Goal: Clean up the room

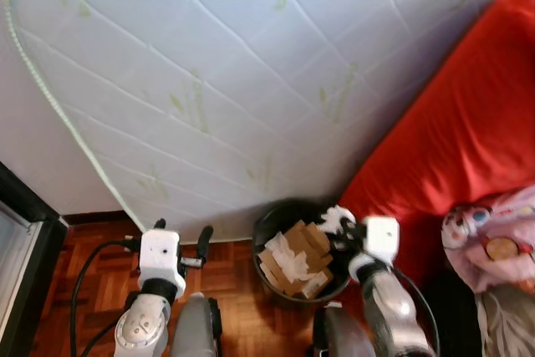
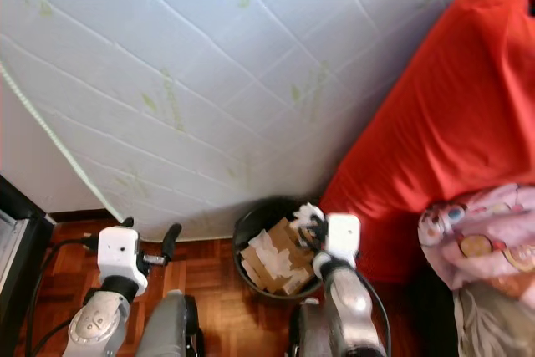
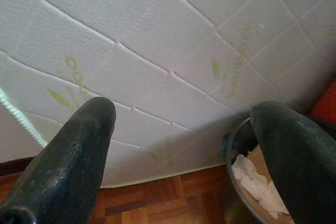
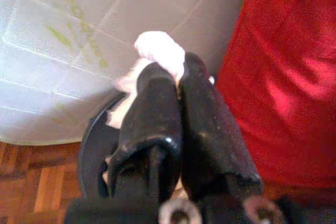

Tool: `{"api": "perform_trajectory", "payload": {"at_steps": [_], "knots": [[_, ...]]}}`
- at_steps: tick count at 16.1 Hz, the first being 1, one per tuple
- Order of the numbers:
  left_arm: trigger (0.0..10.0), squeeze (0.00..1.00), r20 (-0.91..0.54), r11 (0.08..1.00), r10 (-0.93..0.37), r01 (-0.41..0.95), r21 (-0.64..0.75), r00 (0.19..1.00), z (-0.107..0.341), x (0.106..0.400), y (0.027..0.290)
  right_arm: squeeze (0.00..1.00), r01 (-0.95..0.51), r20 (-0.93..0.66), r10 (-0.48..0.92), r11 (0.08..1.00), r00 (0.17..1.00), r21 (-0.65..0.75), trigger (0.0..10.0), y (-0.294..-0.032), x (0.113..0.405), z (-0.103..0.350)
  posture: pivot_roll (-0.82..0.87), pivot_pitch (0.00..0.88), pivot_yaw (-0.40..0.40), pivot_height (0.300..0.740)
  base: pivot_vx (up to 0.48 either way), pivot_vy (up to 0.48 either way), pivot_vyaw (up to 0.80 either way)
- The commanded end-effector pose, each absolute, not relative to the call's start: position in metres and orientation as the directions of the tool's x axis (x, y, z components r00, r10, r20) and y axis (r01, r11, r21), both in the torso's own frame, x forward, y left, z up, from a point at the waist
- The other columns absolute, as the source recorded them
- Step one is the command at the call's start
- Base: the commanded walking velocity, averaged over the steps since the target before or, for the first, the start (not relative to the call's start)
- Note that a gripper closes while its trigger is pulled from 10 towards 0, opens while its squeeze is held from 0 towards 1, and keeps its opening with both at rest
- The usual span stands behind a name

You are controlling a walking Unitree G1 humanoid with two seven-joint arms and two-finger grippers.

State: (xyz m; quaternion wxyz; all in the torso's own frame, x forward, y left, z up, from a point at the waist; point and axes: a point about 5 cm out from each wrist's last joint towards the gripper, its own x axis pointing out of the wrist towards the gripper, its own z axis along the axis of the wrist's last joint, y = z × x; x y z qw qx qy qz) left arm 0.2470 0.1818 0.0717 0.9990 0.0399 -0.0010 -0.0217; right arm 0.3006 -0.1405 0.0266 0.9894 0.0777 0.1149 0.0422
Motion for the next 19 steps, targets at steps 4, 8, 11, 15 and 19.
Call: {"api": "perform_trajectory", "payload": {"at_steps": [4,8,11,15,19], "knots": [[10.0,0.00,0.035,0.999,-0.023,0.022,0.038,0.999,0.088,0.243,0.179,0.00,-0.069,-0.316,0.119,0.984,0.941,0.163,10.0,-0.140,0.324,0.033,0.05,0.288,-0.069,0.618,0.000,0.000,0.00],[10.0,0.00,0.077,1.000,-0.009,0.010,-0.003,0.997,0.110,0.235,0.174,0.00,-0.145,-0.375,0.194,0.977,0.907,0.154,10.0,-0.130,0.335,0.038,0.08,0.387,-0.098,0.618,0.000,0.000,0.00],[10.0,0.00,0.080,1.000,-0.009,0.009,-0.006,0.997,0.124,0.224,0.169,0.00,-0.199,-0.418,0.236,0.971,0.877,0.131,10.0,-0.119,0.333,0.035,0.12,0.472,-0.111,0.618,0.000,0.000,0.00],[10.0,0.00,0.061,1.000,0.004,-0.003,-0.016,0.998,0.135,0.203,0.165,0.00,-0.242,-0.425,0.278,0.960,0.861,0.137,10.0,-0.105,0.332,0.035,0.14,0.546,-0.117,0.618,0.000,0.000,0.00],[10.0,0.00,0.046,1.000,0.022,-0.022,-0.009,0.999,0.138,0.194,0.166,1.00,-0.279,-0.404,0.321,0.947,0.857,0.159,10.0,-0.089,0.332,0.037,0.14,0.583,-0.130,0.618,0.000,0.000,0.00]]}}
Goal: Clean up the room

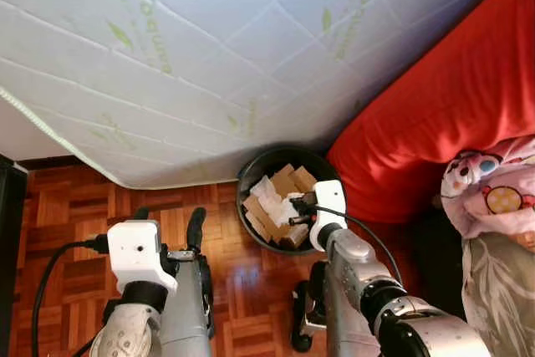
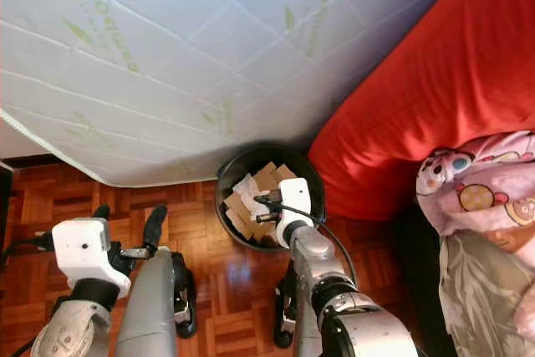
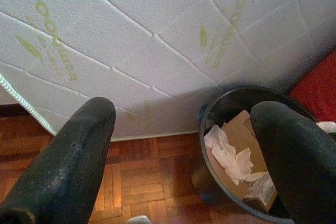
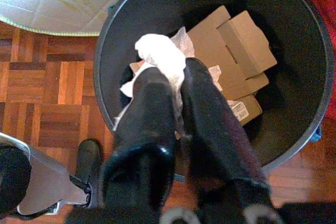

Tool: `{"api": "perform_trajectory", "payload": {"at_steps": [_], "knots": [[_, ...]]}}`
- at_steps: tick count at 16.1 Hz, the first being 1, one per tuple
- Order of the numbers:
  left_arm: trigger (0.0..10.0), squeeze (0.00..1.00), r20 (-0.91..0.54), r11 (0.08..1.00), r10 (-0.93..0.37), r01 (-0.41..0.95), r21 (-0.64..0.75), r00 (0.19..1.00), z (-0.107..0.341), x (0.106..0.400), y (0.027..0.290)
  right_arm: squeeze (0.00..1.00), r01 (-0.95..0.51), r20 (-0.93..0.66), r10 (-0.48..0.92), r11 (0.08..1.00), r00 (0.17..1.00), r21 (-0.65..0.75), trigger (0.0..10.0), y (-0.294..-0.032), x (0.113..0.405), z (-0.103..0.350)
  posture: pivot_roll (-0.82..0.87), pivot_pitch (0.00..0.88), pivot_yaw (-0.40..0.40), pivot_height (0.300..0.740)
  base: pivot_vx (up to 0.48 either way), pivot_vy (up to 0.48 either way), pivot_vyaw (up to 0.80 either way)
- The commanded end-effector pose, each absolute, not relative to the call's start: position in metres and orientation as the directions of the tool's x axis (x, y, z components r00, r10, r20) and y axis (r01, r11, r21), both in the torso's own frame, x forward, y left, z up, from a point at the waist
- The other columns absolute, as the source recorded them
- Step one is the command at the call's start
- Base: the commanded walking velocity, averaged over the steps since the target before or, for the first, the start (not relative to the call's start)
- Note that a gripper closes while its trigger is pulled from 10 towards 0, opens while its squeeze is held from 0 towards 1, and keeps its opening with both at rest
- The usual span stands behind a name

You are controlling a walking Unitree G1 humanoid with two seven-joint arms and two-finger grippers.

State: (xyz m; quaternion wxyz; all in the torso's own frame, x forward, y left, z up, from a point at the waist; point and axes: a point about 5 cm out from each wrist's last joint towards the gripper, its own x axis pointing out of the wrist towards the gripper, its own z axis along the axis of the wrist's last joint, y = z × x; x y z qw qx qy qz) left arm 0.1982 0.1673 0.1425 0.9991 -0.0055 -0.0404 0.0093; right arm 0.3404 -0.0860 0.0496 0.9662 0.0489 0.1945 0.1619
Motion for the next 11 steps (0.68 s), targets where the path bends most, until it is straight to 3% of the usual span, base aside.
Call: {"api": "perform_trajectory", "payload": {"at_steps": [1,11], "knots": [[10.0,0.00,0.041,1.000,0.023,-0.023,-0.010,0.999,0.1382,0.1927,0.1657,1.00,-0.280,-0.404,0.321,0.947,0.856,0.159,10.0,-0.0890,0.3315,0.0367,0.14,0.587,-0.130,0.618,0.000,0.000,0.00],[10.0,0.00,0.011,1.000,0.012,-0.012,-0.005,1.000,0.1408,0.1936,0.1642,1.00,-0.295,-0.386,0.347,0.937,0.854,0.189,10.0,-0.0871,0.3342,0.0409,0.14,0.560,-0.112,0.618,0.000,0.000,0.00]]}}
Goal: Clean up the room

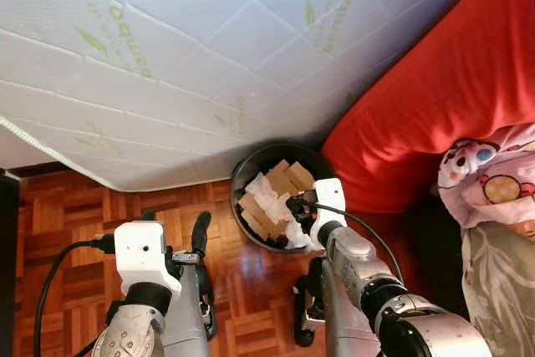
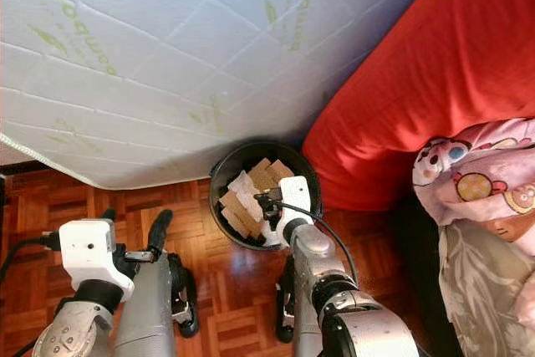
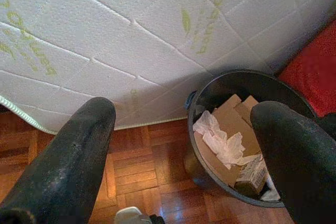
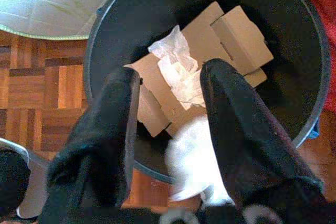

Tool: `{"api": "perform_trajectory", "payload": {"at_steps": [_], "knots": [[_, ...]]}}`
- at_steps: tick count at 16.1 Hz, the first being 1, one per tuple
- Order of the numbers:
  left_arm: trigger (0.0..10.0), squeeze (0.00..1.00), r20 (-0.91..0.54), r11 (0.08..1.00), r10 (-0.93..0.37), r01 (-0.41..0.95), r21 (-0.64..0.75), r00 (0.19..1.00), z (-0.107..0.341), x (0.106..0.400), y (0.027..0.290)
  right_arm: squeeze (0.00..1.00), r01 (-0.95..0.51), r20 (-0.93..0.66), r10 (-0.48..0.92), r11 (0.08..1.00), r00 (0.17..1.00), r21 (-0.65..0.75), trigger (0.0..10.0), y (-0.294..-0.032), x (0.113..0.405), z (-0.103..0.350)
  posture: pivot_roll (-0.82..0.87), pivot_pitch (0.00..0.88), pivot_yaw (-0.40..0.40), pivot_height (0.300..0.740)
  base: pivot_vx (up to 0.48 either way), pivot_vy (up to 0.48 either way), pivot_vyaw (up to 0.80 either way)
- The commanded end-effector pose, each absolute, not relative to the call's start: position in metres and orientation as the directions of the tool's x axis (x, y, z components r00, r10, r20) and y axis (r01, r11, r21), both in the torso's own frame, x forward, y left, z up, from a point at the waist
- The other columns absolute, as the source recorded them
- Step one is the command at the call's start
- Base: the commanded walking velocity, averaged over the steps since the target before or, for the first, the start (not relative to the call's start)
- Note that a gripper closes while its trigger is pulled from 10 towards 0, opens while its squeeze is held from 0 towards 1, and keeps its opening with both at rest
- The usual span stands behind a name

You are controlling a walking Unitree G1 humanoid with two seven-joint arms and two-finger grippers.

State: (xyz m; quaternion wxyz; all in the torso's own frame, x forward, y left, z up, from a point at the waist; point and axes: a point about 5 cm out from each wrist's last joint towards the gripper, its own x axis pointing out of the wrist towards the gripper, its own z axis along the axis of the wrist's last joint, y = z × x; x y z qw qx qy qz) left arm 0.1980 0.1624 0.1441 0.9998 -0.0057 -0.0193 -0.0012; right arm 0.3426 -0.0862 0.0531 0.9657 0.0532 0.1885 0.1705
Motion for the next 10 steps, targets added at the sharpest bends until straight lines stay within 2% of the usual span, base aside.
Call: {"api": "perform_trajectory", "payload": {"at_steps": [1,4,5,6,7,9,10], "knots": [[10.0,0.00,0.010,1.000,0.010,-0.010,-0.003,1.000,0.141,0.194,0.164,1.00,-0.296,-0.386,0.349,0.936,0.854,0.191,10.0,-0.087,0.334,0.041,0.14,0.557,-0.108,0.618,0.000,0.000,0.00],[10.0,0.00,0.000,1.000,0.004,-0.004,0.003,1.000,0.140,0.197,0.166,1.00,-0.285,-0.388,0.340,0.939,0.856,0.193,10.0,-0.088,0.332,0.038,0.13,0.549,-0.095,0.618,0.000,0.000,0.00],[10.0,0.00,-0.005,1.000,0.000,0.000,0.004,1.000,0.138,0.198,0.166,0.54,-0.270,-0.379,0.326,0.943,0.866,0.195,10.0,-0.090,0.333,0.039,0.13,0.543,-0.092,0.618,0.000,0.000,0.00],[10.0,0.00,-0.013,1.000,-0.003,0.003,0.006,1.000,0.134,0.200,0.167,0.00,-0.246,-0.365,0.307,0.948,0.879,0.204,10.0,-0.094,0.335,0.041,0.13,0.530,-0.089,0.618,0.000,0.000,0.00],[10.0,0.00,-0.029,1.000,0.003,-0.003,0.014,1.000,0.128,0.202,0.170,0.00,-0.191,-0.344,0.263,0.954,0.901,0.230,10.0,-0.103,0.338,0.044,0.11,0.505,-0.088,0.618,0.000,0.000,0.00],[10.0,0.00,-0.083,0.999,0.012,-0.009,0.034,0.996,0.105,0.208,0.180,0.00,-0.059,-0.323,0.142,0.965,0.936,0.255,10.0,-0.140,0.330,0.034,0.10,0.442,-0.076,0.618,0.000,0.000,0.00],[10.0,0.00,-0.090,0.999,0.013,-0.010,0.035,0.996,0.102,0.211,0.181,0.00,-0.045,-0.328,0.130,0.966,0.936,0.255,10.0,-0.144,0.328,0.033,0.09,0.416,-0.074,0.618,0.000,0.000,0.00]]}}
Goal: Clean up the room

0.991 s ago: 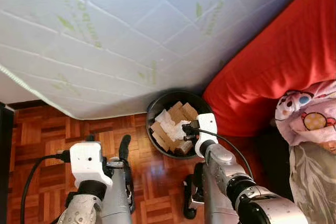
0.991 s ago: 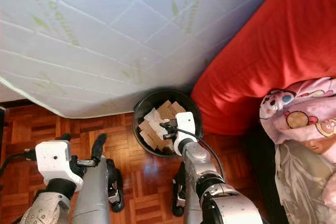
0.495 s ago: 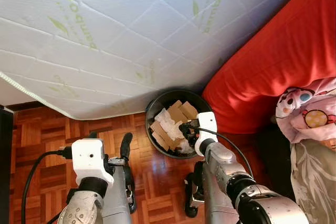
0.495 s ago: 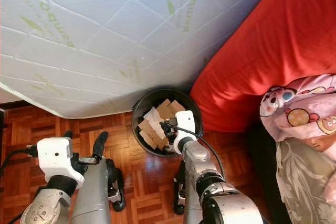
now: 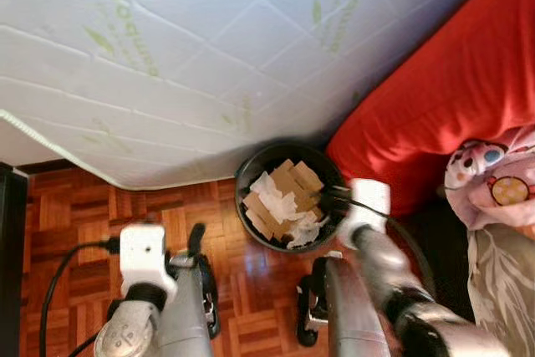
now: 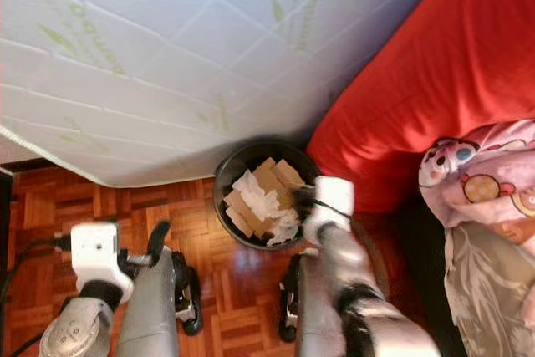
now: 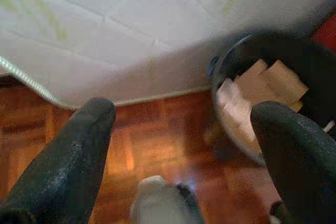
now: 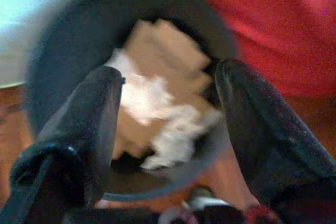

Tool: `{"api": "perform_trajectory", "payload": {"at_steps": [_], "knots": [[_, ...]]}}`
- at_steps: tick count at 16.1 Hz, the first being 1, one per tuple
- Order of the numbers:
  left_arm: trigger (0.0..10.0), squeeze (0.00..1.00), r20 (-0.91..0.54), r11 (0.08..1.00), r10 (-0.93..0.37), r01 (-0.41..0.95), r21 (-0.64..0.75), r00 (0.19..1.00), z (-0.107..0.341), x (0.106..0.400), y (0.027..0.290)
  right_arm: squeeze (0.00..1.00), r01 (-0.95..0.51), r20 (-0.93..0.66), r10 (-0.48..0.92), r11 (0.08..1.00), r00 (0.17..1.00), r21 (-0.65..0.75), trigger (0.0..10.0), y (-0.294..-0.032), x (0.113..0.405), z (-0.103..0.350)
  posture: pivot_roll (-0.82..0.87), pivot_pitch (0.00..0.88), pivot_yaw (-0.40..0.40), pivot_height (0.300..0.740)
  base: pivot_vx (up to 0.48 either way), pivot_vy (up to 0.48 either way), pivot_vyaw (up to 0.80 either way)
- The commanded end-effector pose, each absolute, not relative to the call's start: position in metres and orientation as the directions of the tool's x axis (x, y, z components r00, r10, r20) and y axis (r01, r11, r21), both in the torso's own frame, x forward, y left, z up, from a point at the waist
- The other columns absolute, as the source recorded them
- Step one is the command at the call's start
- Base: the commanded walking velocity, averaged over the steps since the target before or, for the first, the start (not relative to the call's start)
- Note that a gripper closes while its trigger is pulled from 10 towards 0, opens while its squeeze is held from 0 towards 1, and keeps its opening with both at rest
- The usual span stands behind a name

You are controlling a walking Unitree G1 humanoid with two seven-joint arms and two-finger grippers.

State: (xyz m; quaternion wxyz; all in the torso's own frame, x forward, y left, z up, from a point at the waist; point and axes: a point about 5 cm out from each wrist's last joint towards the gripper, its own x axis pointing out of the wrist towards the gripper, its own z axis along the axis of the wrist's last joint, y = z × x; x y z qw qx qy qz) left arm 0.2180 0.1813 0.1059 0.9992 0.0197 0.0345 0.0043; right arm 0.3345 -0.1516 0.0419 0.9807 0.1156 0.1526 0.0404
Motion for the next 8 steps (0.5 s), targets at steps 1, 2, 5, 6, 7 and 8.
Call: {"api": "perform_trajectory", "payload": {"at_steps": [1,2,5,6,7,8], "knots": [[10.0,0.00,-0.132,0.999,0.016,-0.011,0.043,0.991,0.086,0.216,0.187,0.00,0.044,-0.346,0.057,0.960,0.937,0.278,10.0,-0.164,0.313,0.017,0.06,0.360,-0.070,0.618,0.000,0.000,0.00],[10.0,0.00,-0.148,0.999,0.016,-0.009,0.049,0.989,0.079,0.217,0.189,0.00,0.074,-0.353,0.033,0.956,0.935,0.284,10.0,-0.172,0.305,0.011,0.06,0.337,-0.067,0.618,0.000,0.000,0.00],[10.0,0.00,-0.213,0.997,0.029,-0.014,0.072,0.977,0.047,0.224,0.200,0.00,0.153,-0.382,-0.033,0.945,0.924,0.289,10.0,-0.192,0.267,-0.017,0.04,0.247,-0.047,0.618,0.000,0.000,0.00],[10.0,0.00,-0.248,0.997,0.035,-0.015,0.081,0.968,0.034,0.226,0.204,0.00,0.178,-0.415,-0.043,0.940,0.909,0.291,10.0,-0.192,0.252,-0.028,0.03,0.194,-0.031,0.628,0.000,0.000,0.00],[10.0,0.00,-0.284,0.996,0.040,-0.017,0.084,0.958,0.022,0.228,0.208,0.00,0.180,-0.445,-0.033,0.940,0.895,0.291,10.0,-0.187,0.241,-0.037,0.03,0.151,-0.017,0.638,0.000,0.000,0.00],[10.0,0.00,-0.312,0.996,0.035,-0.007,0.092,0.949,0.013,0.231,0.210,0.00,0.175,-0.464,-0.024,0.942,0.885,0.285,10.0,-0.183,0.238,-0.040,0.02,0.125,-0.009,0.648,0.000,0.000,0.00]]}}
